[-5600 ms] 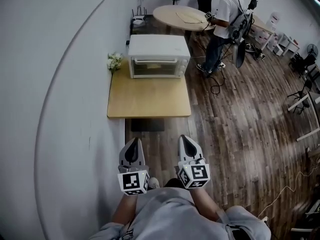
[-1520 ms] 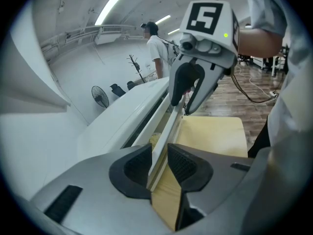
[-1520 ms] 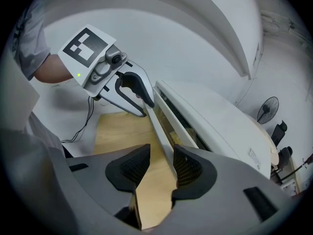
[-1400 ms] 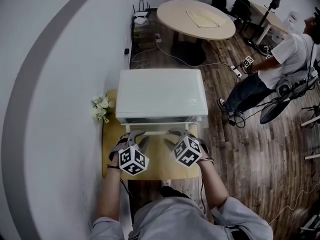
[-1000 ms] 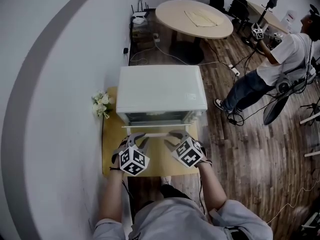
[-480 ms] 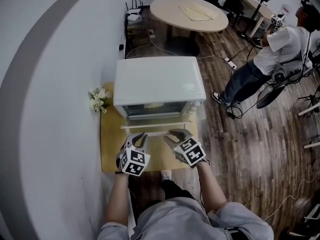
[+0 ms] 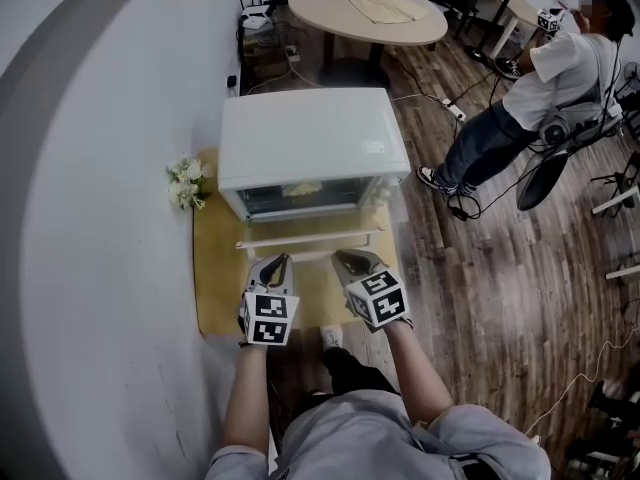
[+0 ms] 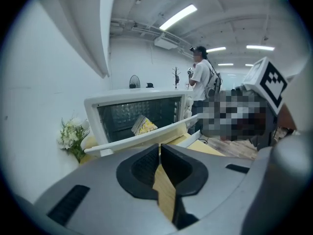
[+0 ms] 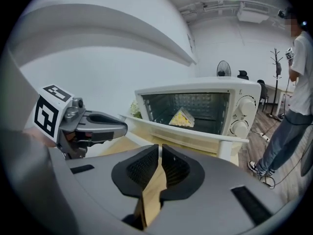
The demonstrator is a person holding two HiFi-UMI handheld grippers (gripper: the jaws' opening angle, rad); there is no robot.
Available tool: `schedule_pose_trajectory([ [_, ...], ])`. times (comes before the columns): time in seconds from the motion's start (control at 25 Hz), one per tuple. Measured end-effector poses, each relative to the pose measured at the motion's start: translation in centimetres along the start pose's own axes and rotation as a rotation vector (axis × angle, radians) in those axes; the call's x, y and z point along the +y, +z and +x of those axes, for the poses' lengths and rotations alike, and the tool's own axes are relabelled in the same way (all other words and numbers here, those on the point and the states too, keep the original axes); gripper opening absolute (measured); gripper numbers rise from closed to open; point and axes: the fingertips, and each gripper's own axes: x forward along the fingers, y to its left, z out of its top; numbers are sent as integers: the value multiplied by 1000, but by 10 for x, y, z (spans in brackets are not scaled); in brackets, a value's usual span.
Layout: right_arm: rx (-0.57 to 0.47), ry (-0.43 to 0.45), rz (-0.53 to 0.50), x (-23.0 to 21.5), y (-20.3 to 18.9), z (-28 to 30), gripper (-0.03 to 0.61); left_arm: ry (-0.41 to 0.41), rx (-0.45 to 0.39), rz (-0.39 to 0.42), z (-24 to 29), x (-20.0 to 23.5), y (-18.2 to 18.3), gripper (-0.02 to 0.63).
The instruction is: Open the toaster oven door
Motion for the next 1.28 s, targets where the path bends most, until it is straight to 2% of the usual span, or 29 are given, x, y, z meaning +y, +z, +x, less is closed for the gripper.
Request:
schedule_pose_trajectory([
  [0.2, -83, -60, -13, 0, 4, -8, 17, 46, -23, 3, -1, -2, -4, 14],
  [0.28, -135, -103, -23, -6, 11, -12, 17, 63, -40, 1, -2, -1, -4, 14],
  [0.44, -175, -171, -5, -22, 5, -13, 17, 81, -71, 2, -3, -3, -8, 14],
  [0.64, -192, -186, -2, -22, -11, -11, 17, 88, -83, -7, -4, -9, -18, 14],
  [1.0, -216, -222, -5, -15, -51, -8, 17, 129, -110, -83, -6, -19, -58, 12],
  [1.28, -272, -257, -35, -9, -75, -6, 17, 176, -148, -83, -5, -26, -82, 12],
])
